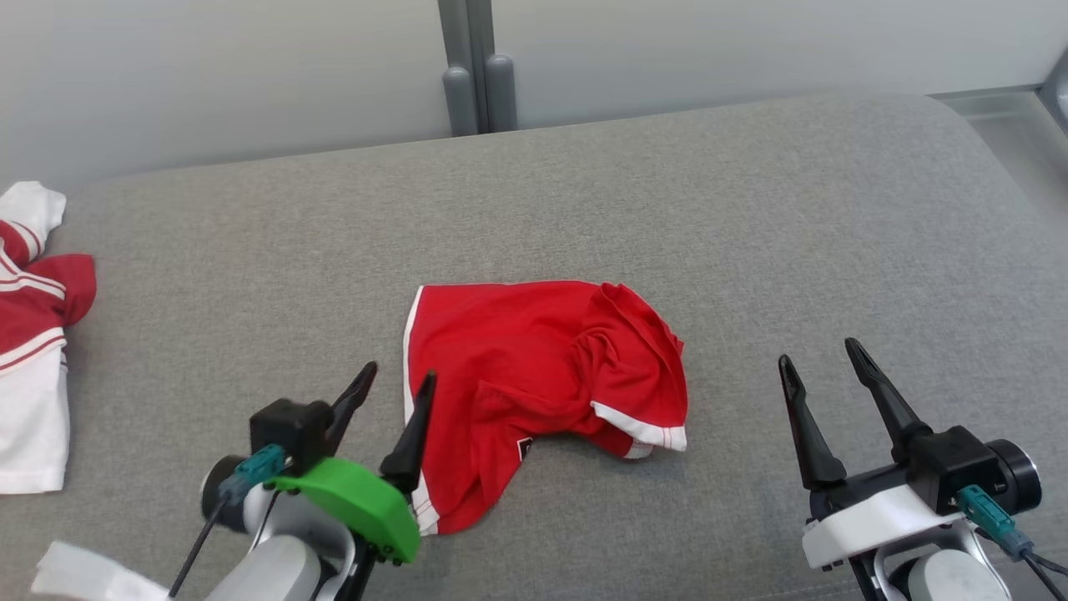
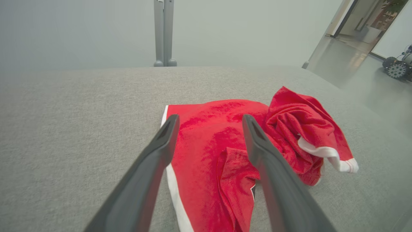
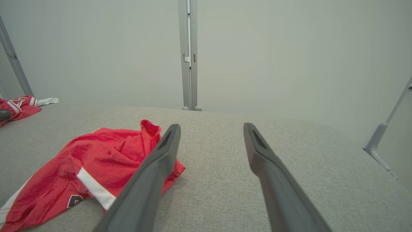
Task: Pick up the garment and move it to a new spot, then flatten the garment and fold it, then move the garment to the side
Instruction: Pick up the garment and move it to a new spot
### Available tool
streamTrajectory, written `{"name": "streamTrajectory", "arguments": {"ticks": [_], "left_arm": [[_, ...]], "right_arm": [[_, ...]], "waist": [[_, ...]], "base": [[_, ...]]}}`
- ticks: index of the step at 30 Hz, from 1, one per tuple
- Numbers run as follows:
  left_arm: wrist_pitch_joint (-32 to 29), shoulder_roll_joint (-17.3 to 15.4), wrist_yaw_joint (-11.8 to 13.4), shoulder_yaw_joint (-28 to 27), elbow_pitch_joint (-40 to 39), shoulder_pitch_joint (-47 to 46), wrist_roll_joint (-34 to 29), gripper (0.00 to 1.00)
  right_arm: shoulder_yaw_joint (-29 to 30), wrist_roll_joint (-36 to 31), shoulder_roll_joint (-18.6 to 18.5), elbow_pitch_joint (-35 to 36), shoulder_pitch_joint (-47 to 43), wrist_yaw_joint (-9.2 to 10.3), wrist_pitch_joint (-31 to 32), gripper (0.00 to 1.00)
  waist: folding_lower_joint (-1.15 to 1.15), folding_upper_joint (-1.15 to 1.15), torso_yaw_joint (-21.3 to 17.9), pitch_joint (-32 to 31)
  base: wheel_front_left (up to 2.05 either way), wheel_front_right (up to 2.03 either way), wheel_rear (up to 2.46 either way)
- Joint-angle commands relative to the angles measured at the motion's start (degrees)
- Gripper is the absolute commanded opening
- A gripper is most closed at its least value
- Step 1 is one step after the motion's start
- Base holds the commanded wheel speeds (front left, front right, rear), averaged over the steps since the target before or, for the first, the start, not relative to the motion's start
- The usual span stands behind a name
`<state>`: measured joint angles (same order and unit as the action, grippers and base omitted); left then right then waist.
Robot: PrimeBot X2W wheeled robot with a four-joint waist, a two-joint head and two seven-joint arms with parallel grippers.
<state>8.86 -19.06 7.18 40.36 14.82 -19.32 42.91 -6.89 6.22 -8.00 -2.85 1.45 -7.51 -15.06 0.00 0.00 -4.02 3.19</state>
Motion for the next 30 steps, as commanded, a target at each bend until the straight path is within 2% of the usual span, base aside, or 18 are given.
{"name": "streamTrajectory", "arguments": {"ticks": [1,4,7,12,16,22,26,30], "left_arm": [[1.26,-1.69,1.21,-0.84,-0.80,2.67,-0.34,1.00],[3.96,-2.74,1.26,-3.08,-2.88,7.28,1.71,1.00],[5.68,-4.64,0.63,-5.13,-3.55,11.14,1.16,1.00],[6.35,-5.94,-1.07,-11.11,-5.96,17.38,-3.63,1.00],[6.34,-4.46,-4.85,-18.05,-8.08,23.38,-8.21,1.00],[6.36,0.09,-10.77,-28.13,-7.50,29.20,-14.77,1.00],[6.35,3.59,-13.17,-32.67,-6.16,31.02,-17.77,1.00],[6.36,5.50,-14.12,-34.75,-5.42,31.86,-19.67,1.00]], "right_arm": [[0.40,-0.44,-0.42,-0.10,-1.25,0.04,-0.18,1.00],[1.68,-0.23,-0.45,-0.56,-2.59,0.04,-0.18,1.00],[2.38,-0.32,-0.74,-1.83,-3.80,0.04,-0.18,1.00],[3.83,-0.18,-0.65,-3.68,-5.10,0.04,-0.18,1.00],[4.88,-0.32,-0.51,-4.41,-5.68,0.04,-0.18,1.00],[6.11,-0.86,0.10,-4.41,-6.04,0.04,-0.18,1.00],[6.95,-1.51,0.61,-3.98,-6.16,0.04,-0.18,1.00],[7.20,-1.74,0.86,-3.82,-6.25,0.04,-0.18,1.00]], "waist": [[0.00,0.00,2.44,-1.56],[0.00,0.00,4.09,-1.99],[0.00,0.00,5.26,-2.56],[0.00,0.00,6.29,-2.92],[0.00,0.00,6.89,-3.05],[0.00,0.00,6.91,-3.18],[0.00,0.00,6.54,-3.23],[0.00,0.00,6.16,-3.29]], "base": [[0.00,0.00,0.00],[0.00,0.00,0.00],[0.00,0.00,0.00],[0.00,0.00,0.00],[0.00,0.00,0.00],[0.00,0.00,0.00],[0.00,0.00,0.00],[0.00,0.00,0.00]]}}
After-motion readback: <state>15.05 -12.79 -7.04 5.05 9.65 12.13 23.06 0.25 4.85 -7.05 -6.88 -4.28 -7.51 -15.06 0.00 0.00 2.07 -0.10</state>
